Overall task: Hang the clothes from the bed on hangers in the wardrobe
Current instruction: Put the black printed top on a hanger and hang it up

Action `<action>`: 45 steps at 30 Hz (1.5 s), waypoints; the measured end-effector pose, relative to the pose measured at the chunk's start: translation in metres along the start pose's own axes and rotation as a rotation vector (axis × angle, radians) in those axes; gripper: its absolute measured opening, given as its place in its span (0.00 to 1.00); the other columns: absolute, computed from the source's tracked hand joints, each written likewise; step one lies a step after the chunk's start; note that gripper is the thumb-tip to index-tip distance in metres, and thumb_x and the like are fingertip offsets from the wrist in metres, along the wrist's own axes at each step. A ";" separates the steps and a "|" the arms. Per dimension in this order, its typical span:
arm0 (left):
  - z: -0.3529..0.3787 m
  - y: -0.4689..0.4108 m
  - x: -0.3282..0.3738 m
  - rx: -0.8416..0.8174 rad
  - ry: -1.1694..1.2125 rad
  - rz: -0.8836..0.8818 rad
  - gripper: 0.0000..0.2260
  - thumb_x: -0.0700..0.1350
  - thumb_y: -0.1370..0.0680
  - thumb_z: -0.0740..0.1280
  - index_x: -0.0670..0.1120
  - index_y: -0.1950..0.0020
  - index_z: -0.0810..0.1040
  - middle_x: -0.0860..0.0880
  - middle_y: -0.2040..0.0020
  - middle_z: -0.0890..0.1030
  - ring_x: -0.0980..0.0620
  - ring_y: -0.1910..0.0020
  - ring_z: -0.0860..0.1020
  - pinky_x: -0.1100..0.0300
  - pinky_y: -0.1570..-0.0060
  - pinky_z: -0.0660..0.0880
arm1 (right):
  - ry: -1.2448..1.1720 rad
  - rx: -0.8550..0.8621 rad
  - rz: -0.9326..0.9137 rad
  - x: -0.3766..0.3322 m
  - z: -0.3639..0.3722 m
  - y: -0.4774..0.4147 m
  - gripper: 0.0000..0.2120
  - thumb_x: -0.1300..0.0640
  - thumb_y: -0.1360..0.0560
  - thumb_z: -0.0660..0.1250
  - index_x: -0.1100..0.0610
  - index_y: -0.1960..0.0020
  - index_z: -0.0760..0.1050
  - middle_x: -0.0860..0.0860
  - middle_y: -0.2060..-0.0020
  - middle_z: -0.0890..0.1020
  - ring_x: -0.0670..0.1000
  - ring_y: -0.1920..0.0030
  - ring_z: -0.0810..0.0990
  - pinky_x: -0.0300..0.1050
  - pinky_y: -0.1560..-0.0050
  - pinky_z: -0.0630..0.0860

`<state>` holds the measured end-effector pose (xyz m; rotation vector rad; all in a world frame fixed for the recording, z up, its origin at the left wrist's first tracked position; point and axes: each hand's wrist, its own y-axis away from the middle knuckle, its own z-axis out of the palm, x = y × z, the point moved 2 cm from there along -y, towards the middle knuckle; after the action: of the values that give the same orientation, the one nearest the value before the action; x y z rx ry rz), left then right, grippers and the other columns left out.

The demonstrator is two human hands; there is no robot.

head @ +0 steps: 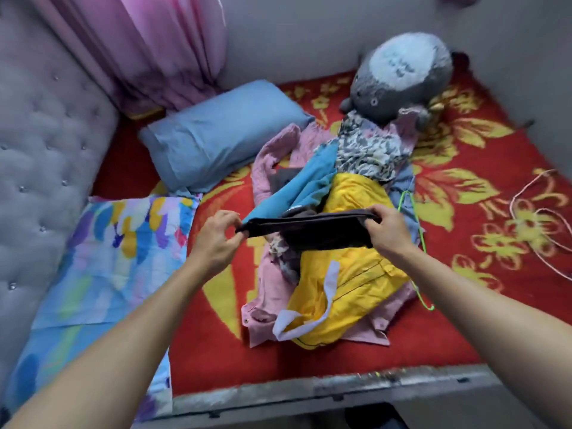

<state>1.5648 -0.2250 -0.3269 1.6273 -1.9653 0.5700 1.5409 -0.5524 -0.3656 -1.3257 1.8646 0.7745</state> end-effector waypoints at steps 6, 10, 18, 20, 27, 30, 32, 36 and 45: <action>-0.110 -0.019 0.129 0.152 0.225 0.115 0.08 0.49 0.31 0.63 0.44 0.61 0.75 0.45 0.63 0.76 0.50 0.62 0.72 0.49 0.57 0.70 | -0.108 0.228 -0.217 -0.129 -0.138 0.000 0.04 0.61 0.28 0.71 0.58 0.53 0.82 0.51 0.61 0.83 0.51 0.59 0.81 0.50 0.53 0.77; -0.167 -0.019 0.195 0.257 0.446 0.167 0.08 0.42 0.26 0.66 0.45 0.63 0.70 0.46 0.66 0.70 0.51 0.65 0.66 0.56 0.63 0.63 | -0.242 0.275 -0.313 -0.202 -0.212 0.030 0.03 0.58 0.26 0.72 0.55 0.59 0.81 0.48 0.65 0.82 0.46 0.64 0.80 0.43 0.58 0.78; -0.218 -0.007 0.271 0.390 0.644 0.246 0.07 0.41 0.21 0.63 0.46 0.59 0.71 0.50 0.66 0.73 0.57 0.69 0.71 0.67 0.72 0.69 | -0.339 0.311 -0.388 -0.281 -0.294 0.076 0.12 0.54 0.26 0.72 0.65 0.58 0.80 0.55 0.67 0.80 0.54 0.67 0.79 0.48 0.64 0.77; -0.217 -0.008 0.275 0.405 0.617 0.266 0.08 0.41 0.22 0.64 0.47 0.61 0.71 0.50 0.67 0.73 0.59 0.69 0.71 0.70 0.71 0.69 | -0.328 0.312 -0.389 -0.283 -0.302 0.076 0.11 0.54 0.26 0.72 0.61 0.61 0.80 0.55 0.67 0.80 0.54 0.67 0.79 0.46 0.64 0.77; -0.131 -0.028 0.223 0.145 0.566 0.132 0.11 0.37 0.23 0.65 0.46 0.64 0.70 0.48 0.70 0.68 0.57 0.74 0.65 0.62 0.74 0.61 | -0.187 0.045 -0.134 -0.196 -0.278 0.045 0.07 0.56 0.26 0.72 0.60 0.59 0.82 0.48 0.73 0.82 0.45 0.74 0.78 0.34 0.73 0.73; -0.060 -0.029 0.173 -0.003 0.484 -0.004 0.09 0.35 0.24 0.66 0.44 0.62 0.71 0.48 0.68 0.72 0.57 0.70 0.69 0.62 0.70 0.64 | -0.062 -0.152 0.061 -0.111 -0.240 0.021 0.07 0.57 0.26 0.72 0.61 0.59 0.82 0.53 0.67 0.82 0.49 0.67 0.79 0.39 0.65 0.74; -0.006 -0.027 0.135 -0.089 0.414 -0.110 0.08 0.39 0.27 0.69 0.45 0.63 0.71 0.47 0.67 0.73 0.53 0.66 0.70 0.57 0.65 0.65 | 0.052 -0.259 0.180 -0.052 -0.208 0.011 0.09 0.61 0.25 0.70 0.60 0.64 0.80 0.49 0.72 0.79 0.44 0.71 0.74 0.35 0.71 0.68; 0.099 -0.026 0.071 -0.148 0.292 -0.324 0.10 0.38 0.26 0.69 0.44 0.64 0.70 0.49 0.68 0.71 0.51 0.63 0.69 0.55 0.64 0.63 | 0.241 -0.343 0.297 0.066 -0.138 -0.018 0.10 0.59 0.25 0.70 0.59 0.65 0.80 0.48 0.71 0.75 0.45 0.70 0.70 0.41 0.68 0.64; 0.228 -0.048 0.007 -0.034 0.076 -0.647 0.05 0.39 0.24 0.63 0.45 0.57 0.68 0.48 0.63 0.72 0.49 0.64 0.69 0.56 0.66 0.63 | 0.222 -0.762 0.579 0.219 -0.027 -0.066 0.09 0.52 0.26 0.71 0.56 0.60 0.79 0.51 0.67 0.79 0.49 0.66 0.78 0.40 0.66 0.73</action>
<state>1.5829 -0.3800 -0.4996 2.0397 -1.2695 0.3281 1.5501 -0.7084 -0.5342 -1.3284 2.2722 1.8388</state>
